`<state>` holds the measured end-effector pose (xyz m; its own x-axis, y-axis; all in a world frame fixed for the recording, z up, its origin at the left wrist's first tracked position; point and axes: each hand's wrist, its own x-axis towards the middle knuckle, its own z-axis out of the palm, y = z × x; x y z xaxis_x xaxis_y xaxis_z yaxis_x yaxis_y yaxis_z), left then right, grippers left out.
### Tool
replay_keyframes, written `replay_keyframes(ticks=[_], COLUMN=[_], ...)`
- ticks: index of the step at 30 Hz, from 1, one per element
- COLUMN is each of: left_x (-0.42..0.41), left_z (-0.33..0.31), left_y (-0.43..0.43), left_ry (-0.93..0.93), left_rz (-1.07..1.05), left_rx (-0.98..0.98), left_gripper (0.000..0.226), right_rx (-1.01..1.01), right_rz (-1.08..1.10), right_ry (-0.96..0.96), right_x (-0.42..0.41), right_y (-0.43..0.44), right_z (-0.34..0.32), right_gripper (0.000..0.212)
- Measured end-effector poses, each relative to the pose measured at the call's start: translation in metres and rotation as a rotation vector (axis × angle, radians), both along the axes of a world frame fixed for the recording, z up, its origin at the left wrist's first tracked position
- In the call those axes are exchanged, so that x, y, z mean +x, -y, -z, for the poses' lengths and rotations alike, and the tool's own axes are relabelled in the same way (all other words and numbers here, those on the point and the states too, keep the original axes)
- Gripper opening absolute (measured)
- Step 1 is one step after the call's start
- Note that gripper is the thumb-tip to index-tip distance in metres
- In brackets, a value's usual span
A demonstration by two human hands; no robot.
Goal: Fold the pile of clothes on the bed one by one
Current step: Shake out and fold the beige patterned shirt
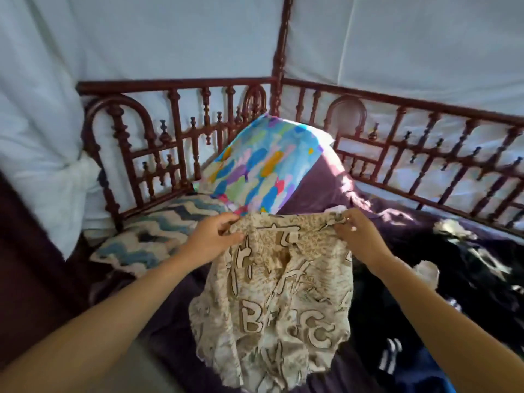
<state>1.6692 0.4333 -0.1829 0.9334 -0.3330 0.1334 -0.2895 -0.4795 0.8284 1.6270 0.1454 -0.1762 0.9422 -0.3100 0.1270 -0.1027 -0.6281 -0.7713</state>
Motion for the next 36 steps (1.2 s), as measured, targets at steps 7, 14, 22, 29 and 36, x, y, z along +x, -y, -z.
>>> replay_keyframes(ticks=[7, 14, 22, 29, 36], left_x=[0.045, 0.231, 0.255, 0.157, 0.146], left_z=[0.073, 0.002, 0.144, 0.265, 0.287], left_y=[-0.024, -0.032, -0.053, -0.067, -0.045], left_ry=[-0.095, 0.021, -0.221, -0.718, -0.865], left_rz=[0.086, -0.268, -0.353, -0.118, -0.427], left_rx=[-0.011, -0.389, 0.252, 0.271, 0.089], left_gripper=[0.011, 0.009, 0.088, 0.076, 0.063], right_rx=[0.032, 0.320, 0.144, 0.175, -0.040], right_rz=[-0.057, 0.099, 0.137, 0.355, 0.467], right_ry=[-0.303, 0.162, -0.371, -0.899, -0.969], right_x=[0.044, 0.230, 0.203, 0.082, 0.059], right_y=[-0.016, -0.080, -0.097, -0.118, -0.088], right_z=[0.052, -0.021, 0.124, 0.242, 0.262], right_gripper=[0.024, 0.035, 0.067, 0.067, 0.061])
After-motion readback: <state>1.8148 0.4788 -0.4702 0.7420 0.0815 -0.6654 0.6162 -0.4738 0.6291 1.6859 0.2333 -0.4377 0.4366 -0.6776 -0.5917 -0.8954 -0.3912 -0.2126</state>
